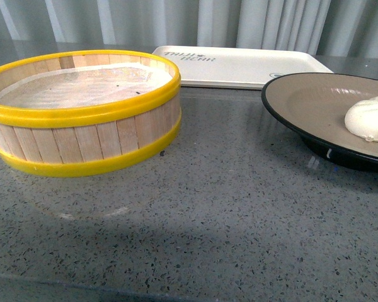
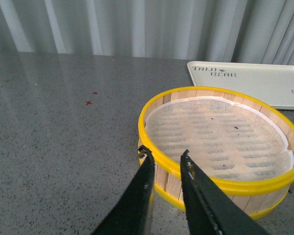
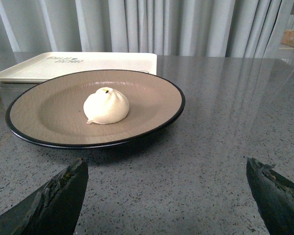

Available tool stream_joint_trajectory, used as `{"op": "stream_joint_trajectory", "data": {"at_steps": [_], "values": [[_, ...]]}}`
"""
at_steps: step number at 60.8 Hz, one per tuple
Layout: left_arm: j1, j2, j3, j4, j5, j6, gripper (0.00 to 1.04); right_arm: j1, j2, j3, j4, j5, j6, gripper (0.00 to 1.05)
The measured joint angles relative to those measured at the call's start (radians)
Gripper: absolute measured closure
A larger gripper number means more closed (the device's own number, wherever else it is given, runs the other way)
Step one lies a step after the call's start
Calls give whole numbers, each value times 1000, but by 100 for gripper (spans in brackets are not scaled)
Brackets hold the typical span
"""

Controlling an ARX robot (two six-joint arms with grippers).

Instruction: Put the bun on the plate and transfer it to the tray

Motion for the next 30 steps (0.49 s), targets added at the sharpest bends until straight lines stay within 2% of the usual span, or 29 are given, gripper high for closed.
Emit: {"op": "stream_joint_trajectory", "data": {"at_steps": [3,8,11,13,30], "values": [[11,-23,-29,10,8,-7,101,0,0,0,0,0,0,8],[38,-54,-69,17,29,-7,101,0,0,0,0,-1,0,8],[84,-75,-95,19,97,-7,101,0,0,0,0,-1,0,8],[100,-87,-109,20,106,-7,101,0,0,0,0,-1,0,8],[123,-181,-199,24,113,-7,101,0,0,0,0,-1,0,8]]}}
